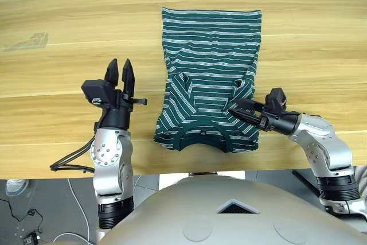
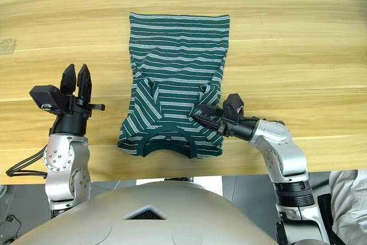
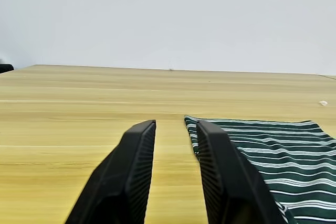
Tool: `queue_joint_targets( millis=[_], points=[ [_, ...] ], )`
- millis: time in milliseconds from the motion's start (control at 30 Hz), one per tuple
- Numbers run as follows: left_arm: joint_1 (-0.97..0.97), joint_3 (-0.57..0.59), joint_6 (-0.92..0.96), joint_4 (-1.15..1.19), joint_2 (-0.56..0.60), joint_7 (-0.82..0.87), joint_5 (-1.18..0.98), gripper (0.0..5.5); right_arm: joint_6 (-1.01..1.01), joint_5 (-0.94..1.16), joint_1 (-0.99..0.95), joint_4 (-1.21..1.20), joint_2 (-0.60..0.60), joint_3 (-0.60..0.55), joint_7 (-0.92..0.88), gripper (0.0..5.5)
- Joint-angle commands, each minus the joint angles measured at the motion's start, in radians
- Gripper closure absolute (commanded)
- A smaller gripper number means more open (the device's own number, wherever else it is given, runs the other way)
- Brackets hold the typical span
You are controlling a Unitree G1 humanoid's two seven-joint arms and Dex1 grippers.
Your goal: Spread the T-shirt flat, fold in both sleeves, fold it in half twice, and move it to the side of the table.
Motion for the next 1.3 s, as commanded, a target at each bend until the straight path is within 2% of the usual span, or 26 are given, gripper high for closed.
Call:
queue_joint_targets(
  millis=[33, 100, 167, 200, 233, 300, 400, 467, 533, 800, 1033, 1300],
  points=[
    [-0.012, 0.001, -0.007, -0.02, 0.062, -0.033, 0.062, 4.04, -0.116, -0.001, -0.005, -0.011, 0.017, -0.048, 0.016, 3.64],
    [-0.011, 0.029, -0.066, -0.029, 0.164, -0.067, 0.184, 4.04, -0.234, -0.02, -0.015, 0.001, 0.025, -0.112, 0.009, 3.64],
    [0.005, 0.097, -0.183, -0.01, 0.304, -0.093, 0.346, 3.88, -0.45, -0.123, -0.02, 0.047, -0.01, -0.187, -0.002, 3.59],
    [0.027, 0.132, -0.24, 0.017, 0.382, -0.116, 0.419, 3.81, -0.597, -0.18, -0.036, 0.094, -0.025, -0.228, -0.004, 3.59],
    [0.059, 0.15, -0.32, 0.051, 0.487, -0.104, 0.584, 3.61, -0.762, -0.234, -0.06, 0.162, -0.042, -0.27, -0.008, 3.59],
    [0.127, 0.157, -0.454, 0.112, 0.647, -0.096, 0.818, 3.3, -1.113, -0.394, -0.09, 0.316, -0.114, -0.287, -0.007, 3.59],
    [0.194, 0.15, -0.575, 0.168, 0.761, -0.103, 0.925, 2.76, -1.472, -0.573, -0.09, 0.454, -0.208, -0.252, 0.01, 3.59],
    [0.212, 0.125, -0.612, 0.19, 0.797, -0.105, 0.967, 2.44, -1.593, -0.642, -0.096, 0.513, -0.245, -0.227, 0.004, 3.59],
    [0.208, 0.077, -0.643, 0.22, 0.826, -0.119, 1.007, 2.44, -1.696, -0.722, -0.107, 0.593, -0.269, -0.202, -0.013, 3.59],
    [0.143, -0.071, -0.727, 0.268, 0.836, -0.148, 1.052, 2.44, -1.875, -0.923, -0.111, 0.738, -0.325, -0.067, -0.11, 3.59],
    [0.024, -0.183, -0.743, 0.304, 0.84, -0.169, 1.073, 2.44, -1.84, -0.952, -0.131, 0.702, -0.319, 0.039, -0.217, 3.59],
    [-0.003, -0.261, -0.759, 0.302, 0.874, -0.2, 1.09, 2.44, -1.795, -0.963, -0.149, 0.679, -0.335, 0.12, -0.291, 3.59]
  ],
)
